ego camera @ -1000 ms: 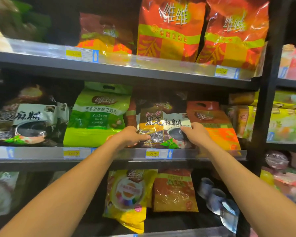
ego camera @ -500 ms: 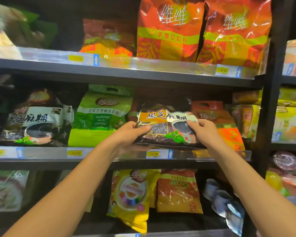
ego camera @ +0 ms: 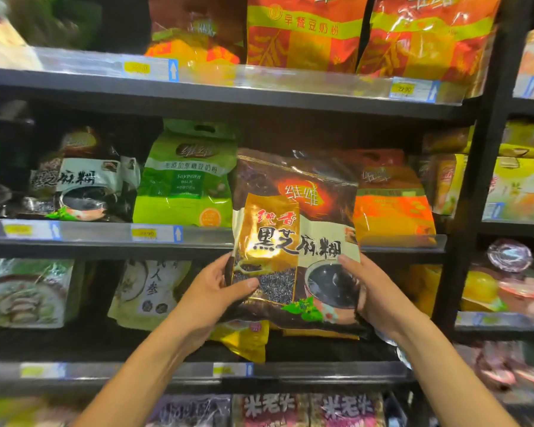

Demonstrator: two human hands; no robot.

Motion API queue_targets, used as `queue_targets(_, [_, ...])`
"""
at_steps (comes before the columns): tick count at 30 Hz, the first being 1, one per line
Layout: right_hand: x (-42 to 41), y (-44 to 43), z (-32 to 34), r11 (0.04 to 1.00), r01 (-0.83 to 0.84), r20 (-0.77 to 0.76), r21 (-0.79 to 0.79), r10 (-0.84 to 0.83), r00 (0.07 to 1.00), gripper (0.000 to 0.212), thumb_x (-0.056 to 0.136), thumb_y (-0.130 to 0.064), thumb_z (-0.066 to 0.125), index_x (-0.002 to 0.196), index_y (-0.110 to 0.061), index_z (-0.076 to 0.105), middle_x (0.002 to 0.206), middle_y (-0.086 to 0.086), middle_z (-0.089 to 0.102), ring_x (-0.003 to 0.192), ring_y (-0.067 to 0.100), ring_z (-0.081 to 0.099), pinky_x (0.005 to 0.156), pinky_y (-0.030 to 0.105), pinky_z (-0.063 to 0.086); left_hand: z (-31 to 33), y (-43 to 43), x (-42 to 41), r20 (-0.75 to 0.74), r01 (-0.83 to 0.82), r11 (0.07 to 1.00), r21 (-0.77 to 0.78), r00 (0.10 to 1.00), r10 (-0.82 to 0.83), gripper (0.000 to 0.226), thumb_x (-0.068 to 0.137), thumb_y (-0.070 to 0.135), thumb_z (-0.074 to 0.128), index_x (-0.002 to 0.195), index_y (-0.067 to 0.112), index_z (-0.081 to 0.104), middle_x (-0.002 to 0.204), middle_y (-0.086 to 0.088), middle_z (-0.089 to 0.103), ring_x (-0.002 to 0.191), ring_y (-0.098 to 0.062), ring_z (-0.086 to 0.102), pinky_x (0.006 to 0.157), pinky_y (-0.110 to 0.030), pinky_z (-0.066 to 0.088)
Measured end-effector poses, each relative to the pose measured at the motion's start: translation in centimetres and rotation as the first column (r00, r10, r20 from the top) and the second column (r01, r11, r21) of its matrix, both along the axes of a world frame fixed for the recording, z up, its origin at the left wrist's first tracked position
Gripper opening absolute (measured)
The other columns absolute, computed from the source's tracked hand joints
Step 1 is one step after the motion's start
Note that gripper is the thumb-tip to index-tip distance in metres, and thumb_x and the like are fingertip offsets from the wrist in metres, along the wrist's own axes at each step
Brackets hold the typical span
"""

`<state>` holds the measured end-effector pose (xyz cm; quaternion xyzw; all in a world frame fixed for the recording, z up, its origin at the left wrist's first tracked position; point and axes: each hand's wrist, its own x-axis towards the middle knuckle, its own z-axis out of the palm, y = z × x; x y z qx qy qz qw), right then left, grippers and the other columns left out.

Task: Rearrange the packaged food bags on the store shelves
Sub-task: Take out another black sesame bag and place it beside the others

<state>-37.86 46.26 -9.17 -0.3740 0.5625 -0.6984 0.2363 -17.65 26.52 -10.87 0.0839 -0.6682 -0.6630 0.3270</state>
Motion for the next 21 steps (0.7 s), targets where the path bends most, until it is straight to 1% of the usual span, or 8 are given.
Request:
queue_targets(4, [1.8,0.1,-2.6,0.998,-0.052,0.08,0.022,0.05,0.996,0.042,0.09,-0.04,0.062,0.127,-0.02,0.066,0.112,0.004,0.079,0.097,0.019,0.077,0.076,0.034,0.061,-3.5,1.3,2.2,0.023,-0.037,0.998,-0.06,0.999,0.039,0.043,0.088,-0.001,0.072,0.128,0.014,0.065,0.12,-0.003,0.077,0.116,-0.018,0.071,0.093,-0.025,0.056])
queue_targets(7, [3.2,-0.1,-5.0,1.0,0.005,0.076,0.004,-0.006,0.997,0.044,0.086,-0.029,0.073,0.125,-0.011,0.066,0.097,0.005,0.08,0.077,0.016,0.077,0.063,0.028,0.059,-5.7,1.7,4.2,0.103,-0.027,0.996,-0.086,0.994,0.036,0.052,0.084,0.011,0.08,0.133,0.019,0.062,0.125,0.002,0.075,0.121,-0.015,0.068,0.102,-0.029,0.052])
queue_targets(9, [3.9,-0.4,-6.8,0.998,0.067,0.049,0.001,-0.067,0.997,0.053,0.078,-0.026,0.084,0.126,-0.012,0.067,0.107,0.007,0.08,0.092,0.024,0.077,0.077,0.036,0.06,-6.9,1.6,5.5,0.168,0.005,0.998,-0.068,0.986,0.006,0.063,0.078,0.017,0.089,0.134,0.02,0.06,0.128,0.002,0.074,0.123,-0.016,0.067,0.104,-0.032,0.05])
queue_targets(11, [4.8,-0.6,-8.3,0.996,0.086,0.01,-0.012,-0.085,0.996,0.049,0.076,-0.029,0.08,0.122,-0.018,0.069,0.113,0.007,0.079,0.104,0.03,0.075,0.091,0.044,0.057,-8.0,1.6,6.7,0.229,0.044,0.999,-0.013,0.973,-0.04,0.068,0.07,0.021,0.088,0.132,0.019,0.061,0.124,0.0,0.075,0.118,-0.018,0.07,0.095,-0.027,0.056])
queue_targets(13, [6.0,-0.8,-9.5,0.996,0.089,-0.021,0.016,-0.089,0.996,0.048,0.075,-0.03,0.083,0.12,-0.019,0.07,0.114,0.005,0.079,0.106,0.028,0.075,0.093,0.046,0.056,-9.2,1.8,7.8,0.285,0.053,0.998,0.041,0.957,-0.062,0.074,0.065,0.028,0.091,0.132,0.019,0.059,0.121,0.0,0.077,0.113,-0.017,0.072,0.09,-0.026,0.057])
queue_targets(15, [7.4,-1.2,-10.6,0.993,0.106,-0.068,0.052,-0.102,0.992,0.041,0.079,-0.023,0.087,0.117,-0.019,0.07,0.11,0.0,0.08,0.103,0.022,0.076,0.089,0.042,0.057,-10.6,1.8,8.8,0.326,0.026,0.998,0.057,0.944,-0.044,0.086,0.056,0.041,0.095,0.132,0.022,0.058,0.12,0.003,0.077,0.113,-0.015,0.072,0.095,-0.028,0.054])
queue_targets(19, [10.7,-2.5,-13.2,0.986,0.114,-0.086,0.125,-0.104,0.991,0.029,0.087,-0.013,0.08,0.111,-0.023,0.069,0.103,-0.011,0.08,0.096,0.012,0.076,0.081,0.03,0.059,-13.2,1.5,11.1,0.351,-0.088,0.992,0.087,0.935,0.052,0.056,0.074,0.021,0.09,0.123,0.022,0.063,0.111,0.007,0.079,0.108,-0.013,0.074,0.086,-0.02,0.057])
queue_targets(21, [12.5,-3.3,-14.4,0.982,0.105,-0.097,0.155,-0.09,0.991,0.029,0.088,-0.012,0.079,0.112,-0.024,0.068,0.101,-0.015,0.08,0.094,0.008,0.076,0.075,0.022,0.059,-14.5,1.1,12.7,0.383,-0.128,0.986,0.109,0.921,0.077,0.046,0.081,0.015,0.085,0.12,0.023,0.063,0.107,0.009,0.08,0.1,-0.007,0.075,0.089,-0.022,0.059])
